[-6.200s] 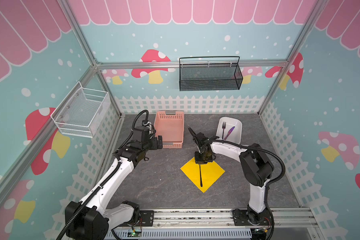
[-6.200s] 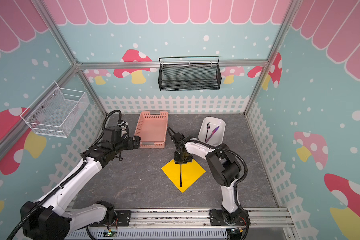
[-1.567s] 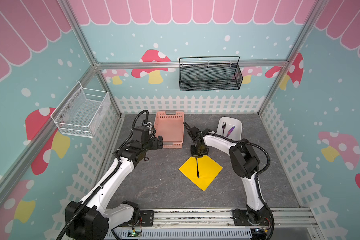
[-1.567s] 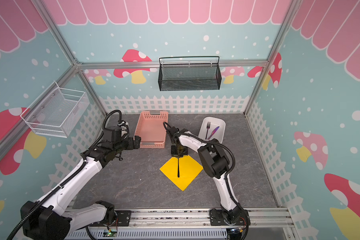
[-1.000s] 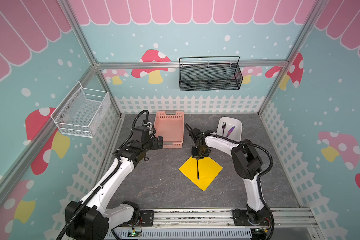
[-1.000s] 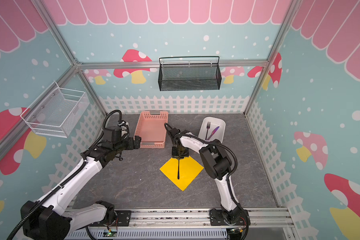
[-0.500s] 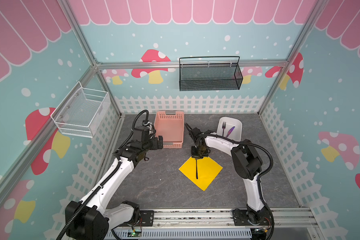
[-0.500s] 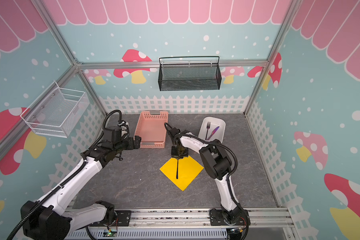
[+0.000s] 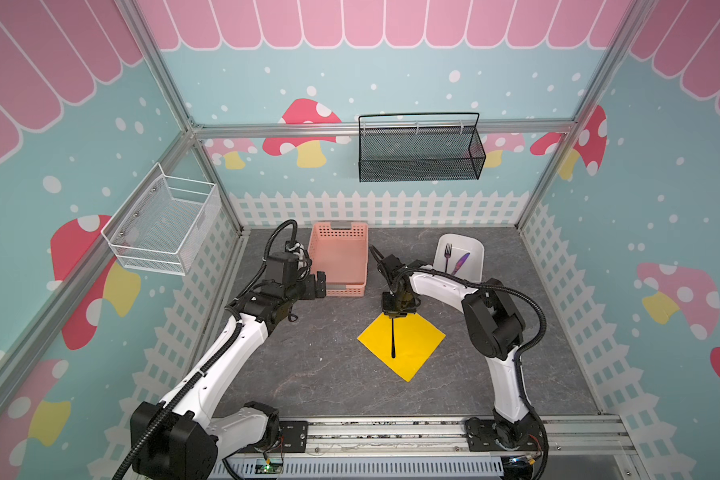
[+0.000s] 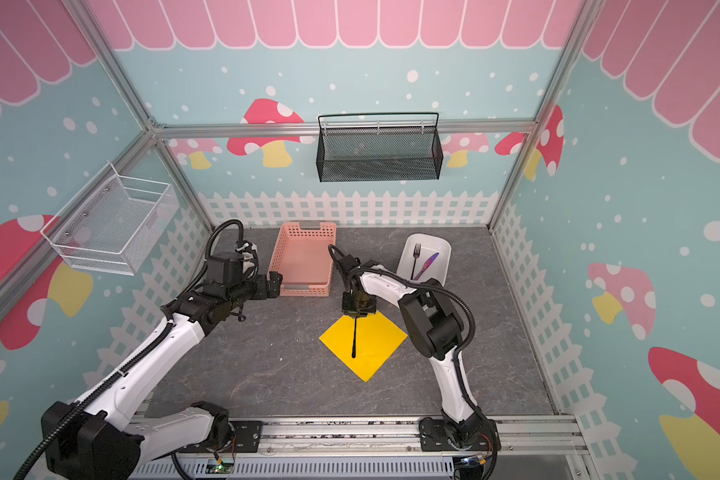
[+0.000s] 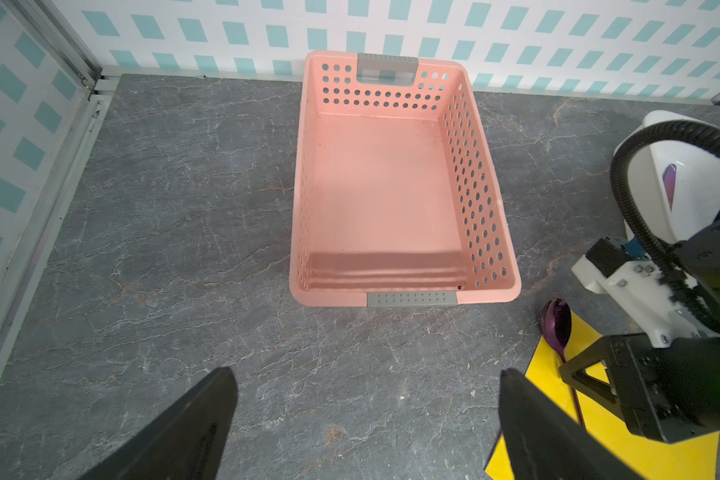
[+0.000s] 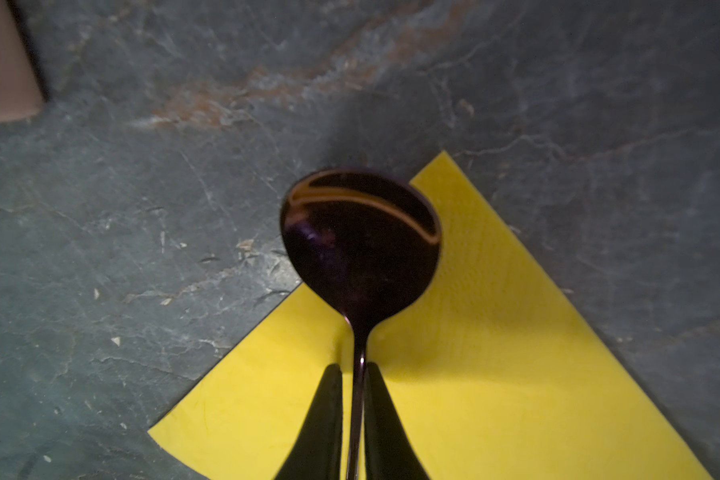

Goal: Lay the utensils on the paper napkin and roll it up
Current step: 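Open the right gripper and release the spoon on the napkin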

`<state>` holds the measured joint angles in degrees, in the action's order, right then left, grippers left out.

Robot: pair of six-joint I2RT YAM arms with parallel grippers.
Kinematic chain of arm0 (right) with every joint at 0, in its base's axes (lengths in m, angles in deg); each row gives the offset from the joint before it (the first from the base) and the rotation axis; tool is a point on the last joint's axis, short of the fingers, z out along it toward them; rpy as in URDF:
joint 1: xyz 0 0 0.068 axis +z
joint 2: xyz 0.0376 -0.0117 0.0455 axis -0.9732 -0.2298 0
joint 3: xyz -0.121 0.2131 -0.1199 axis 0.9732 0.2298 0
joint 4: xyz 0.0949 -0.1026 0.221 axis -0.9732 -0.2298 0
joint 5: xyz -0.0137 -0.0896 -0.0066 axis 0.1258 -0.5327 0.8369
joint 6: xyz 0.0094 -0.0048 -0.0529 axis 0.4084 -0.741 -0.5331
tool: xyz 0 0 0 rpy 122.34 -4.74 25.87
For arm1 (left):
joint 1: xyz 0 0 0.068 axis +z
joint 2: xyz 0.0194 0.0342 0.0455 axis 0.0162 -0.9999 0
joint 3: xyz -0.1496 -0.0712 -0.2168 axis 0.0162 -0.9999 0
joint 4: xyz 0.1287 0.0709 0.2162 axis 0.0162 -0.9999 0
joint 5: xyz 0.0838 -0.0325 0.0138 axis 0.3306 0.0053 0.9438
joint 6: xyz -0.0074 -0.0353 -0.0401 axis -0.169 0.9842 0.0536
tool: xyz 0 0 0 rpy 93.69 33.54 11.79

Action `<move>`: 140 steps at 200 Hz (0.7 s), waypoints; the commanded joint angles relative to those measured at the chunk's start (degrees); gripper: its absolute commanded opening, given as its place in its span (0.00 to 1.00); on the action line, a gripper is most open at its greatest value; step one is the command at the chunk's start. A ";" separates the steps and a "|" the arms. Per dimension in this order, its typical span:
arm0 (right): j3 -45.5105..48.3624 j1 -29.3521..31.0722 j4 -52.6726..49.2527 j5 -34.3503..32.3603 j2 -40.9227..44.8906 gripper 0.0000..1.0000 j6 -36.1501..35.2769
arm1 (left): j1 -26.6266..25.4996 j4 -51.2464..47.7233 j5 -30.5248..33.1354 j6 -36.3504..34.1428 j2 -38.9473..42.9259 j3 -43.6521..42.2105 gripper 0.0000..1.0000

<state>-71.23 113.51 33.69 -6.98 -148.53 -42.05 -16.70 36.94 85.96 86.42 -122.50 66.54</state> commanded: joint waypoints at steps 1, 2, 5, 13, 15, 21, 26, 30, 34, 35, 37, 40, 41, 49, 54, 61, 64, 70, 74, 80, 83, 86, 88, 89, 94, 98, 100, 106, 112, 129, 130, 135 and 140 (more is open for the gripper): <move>0.32 -0.06 -0.73 -0.27 0.92 0.15 0.47 | 0.30 -0.16 -0.29 0.01 -0.19 -0.08 1.00; 0.31 -0.06 -0.74 -0.27 0.92 0.15 0.45 | 0.26 -0.16 -0.29 -0.02 -0.19 -0.13 1.00; 0.22 -0.06 -0.75 -0.26 1.11 0.15 0.38 | 0.28 -0.16 -0.21 -0.03 -0.19 -0.09 1.00; -0.03 -0.03 -0.76 -0.47 1.47 0.16 0.19 | 0.30 -0.16 -0.26 -0.03 -0.19 -0.09 1.00; -0.09 -0.05 -0.75 -0.46 1.55 0.16 0.17 | 0.30 -0.16 -0.24 -0.04 -0.19 -0.15 1.00; -0.29 -0.05 -0.88 -0.53 1.88 0.17 0.03 | 0.26 -0.15 -0.23 -0.04 -0.26 -0.13 1.00; -0.48 -0.04 -1.03 -0.59 2.19 0.17 -0.13 | 0.27 -0.11 -0.24 -0.04 -0.28 -0.09 1.00; -0.66 -0.07 -1.15 -0.56 2.36 0.17 -0.22 | 0.28 -0.15 -0.24 -0.04 -0.30 -0.08 1.00; -0.80 -0.08 -1.22 -0.60 2.57 0.17 -0.27 | 0.26 -0.15 -0.29 -0.04 -0.32 -0.08 1.00; -0.82 -0.11 -1.29 -0.65 2.63 0.18 -0.27 | 0.28 -0.15 -0.25 -0.04 -0.35 -0.08 1.00; -0.89 -0.09 -1.38 -0.73 2.82 0.18 -0.36 | 0.30 -0.16 -0.21 -0.04 -0.36 -0.08 1.00; -1.01 -0.10 -1.44 -0.74 2.93 0.18 -0.55 | 0.28 -0.14 -0.13 0.00 -0.43 -0.08 1.00; -1.06 -0.12 -1.49 -0.72 2.99 0.18 -0.59 | 0.29 -0.15 -0.08 -0.02 -0.44 -0.08 1.00; -1.35 -0.28 -1.83 -0.92 3.57 0.18 -0.86 | 0.28 -0.16 0.06 -0.11 -0.54 -0.08 1.00; -1.50 -0.36 -1.96 -0.97 3.96 0.18 -1.10 | 0.30 -0.14 0.07 -0.13 -0.63 -0.08 1.00; -1.63 -0.55 -2.05 -1.04 4.48 0.18 -1.46 | 0.27 -0.11 0.28 -0.13 -0.72 -0.13 1.00; -1.64 -0.67 -2.10 -1.17 4.73 0.18 -1.63 | 0.27 -0.15 0.30 -0.13 -0.72 -0.09 1.00; -1.77 -1.01 -2.22 -1.23 5.16 0.19 -1.83 | 0.30 -0.15 0.38 -0.13 -0.80 -0.09 1.00; -1.81 -1.27 -2.32 -1.23 5.46 0.19 -2.08 | 0.27 -0.11 0.41 -0.21 -0.81 -0.10 1.00; -1.94 -1.65 -2.48 -1.40 5.96 0.19 -2.52 | 0.30 -0.13 0.61 -0.24 -0.89 -0.12 1.00; -1.98 -1.84 -2.54 -1.52 6.18 0.19 -2.74 | 0.30 -0.15 0.71 -0.25 -0.90 -0.13 1.00; -2.11 -2.02 -2.58 -1.61 6.36 0.19 -2.95 | 0.30 -0.16 0.83 -0.30 -0.97 -0.17 1.00; -2.15 -2.17 -2.65 -1.65 6.53 0.19 -3.10 | 0.26 -0.16 0.87 -0.37 -0.98 -0.17 1.00; -2.20 -2.21 -2.71 -1.66 6.58 0.19 -3.18 | 0.28 -0.16 0.90 -0.38 -0.98 -0.17 1.00; -2.40 -2.71 -2.84 -1.80 7.00 0.19 -3.63 | 0.27 -0.16 1.02 -0.46 -1.07 -0.11 1.00; -2.49 -3.05 -3.04 -1.90 7.22 0.19 -4.04 | 0.30 -0.16 1.05 -0.52 -1.11 -0.11 1.00; -2.62 -3.22 -3.07 -1.93 7.38 0.19 -4.25 | 0.23 -0.14 1.10 -0.56 -1.15 -0.09 1.00; -2.68 -3.79 -3.25 -2.21 7.81 0.19 -4.78 | 0.29 -0.04 1.07 -0.65 -1.16 -0.17 1.00; -2.80 -4.35 -3.37 -2.39 8.20 0.19 -5.37 | 0.26 0.10 1.22 -0.78 -1.20 -0.17 1.00; -2.92 -6.24 -3.70 -2.64 9.31 0.19 -7.54 | 0.22 0.45 1.99 -1.17 -1.20 -0.35 1.00; -2.94 -6.36 -3.72 -2.72 9.34 0.20 -7.64 | 0.26 0.45 2.08 -1.18 -1.22 -0.35 1.00; -3.01 -6.90 -3.95 -2.90 9.71 0.20 -8.28 | 0.29 0.53 2.38 -1.33 -1.25 -0.44 1.00; -3.04 -7.56 -4.08 -2.98 9.94 0.20 -8.89 | 0.30 0.62 2.71 -1.44 -1.28 -0.45 1.00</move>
<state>-72.92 108.22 32.01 -8.31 -140.82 -47.18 -16.70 36.99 86.58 86.13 -123.44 66.54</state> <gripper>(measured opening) 0.195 0.996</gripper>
